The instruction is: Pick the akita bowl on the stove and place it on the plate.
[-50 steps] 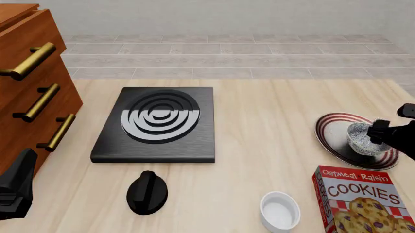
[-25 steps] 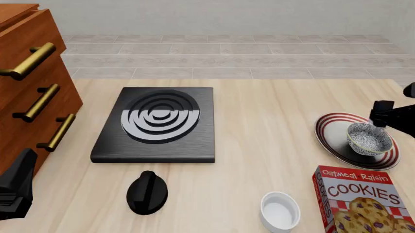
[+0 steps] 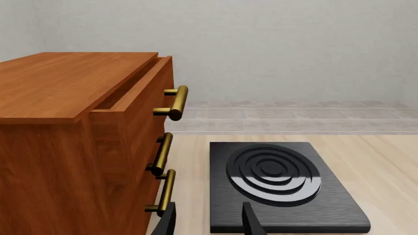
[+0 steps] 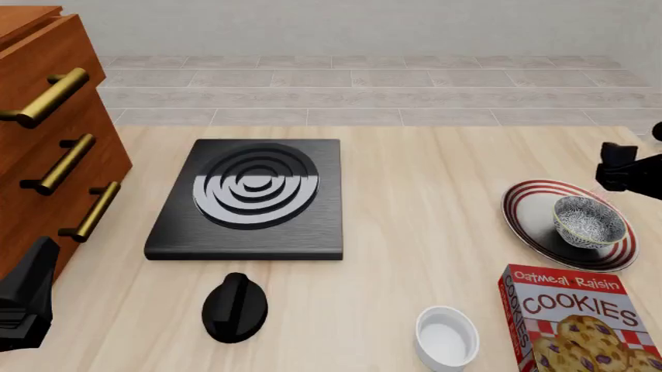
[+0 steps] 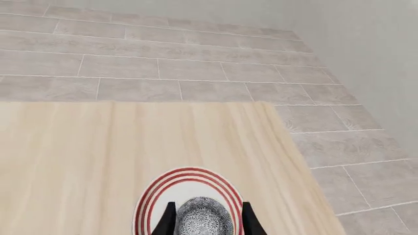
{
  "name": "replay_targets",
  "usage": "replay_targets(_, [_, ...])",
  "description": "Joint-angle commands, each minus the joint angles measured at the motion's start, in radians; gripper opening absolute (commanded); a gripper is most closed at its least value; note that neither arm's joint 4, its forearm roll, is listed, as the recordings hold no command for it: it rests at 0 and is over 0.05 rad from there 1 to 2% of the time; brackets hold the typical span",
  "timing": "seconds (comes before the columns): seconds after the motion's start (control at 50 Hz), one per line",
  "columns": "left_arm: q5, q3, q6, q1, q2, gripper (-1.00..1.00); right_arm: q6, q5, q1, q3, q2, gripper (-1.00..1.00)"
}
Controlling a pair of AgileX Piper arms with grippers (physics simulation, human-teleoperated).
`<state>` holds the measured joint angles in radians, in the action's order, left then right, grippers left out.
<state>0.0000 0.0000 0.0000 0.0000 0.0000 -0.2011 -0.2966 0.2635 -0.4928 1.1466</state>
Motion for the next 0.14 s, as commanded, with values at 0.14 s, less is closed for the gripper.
replay_targets(0.14, [0.000,0.000,0.000,0.000,0.000,1.00,-0.092,-0.040,-0.099,0.078,-0.222,1.00])
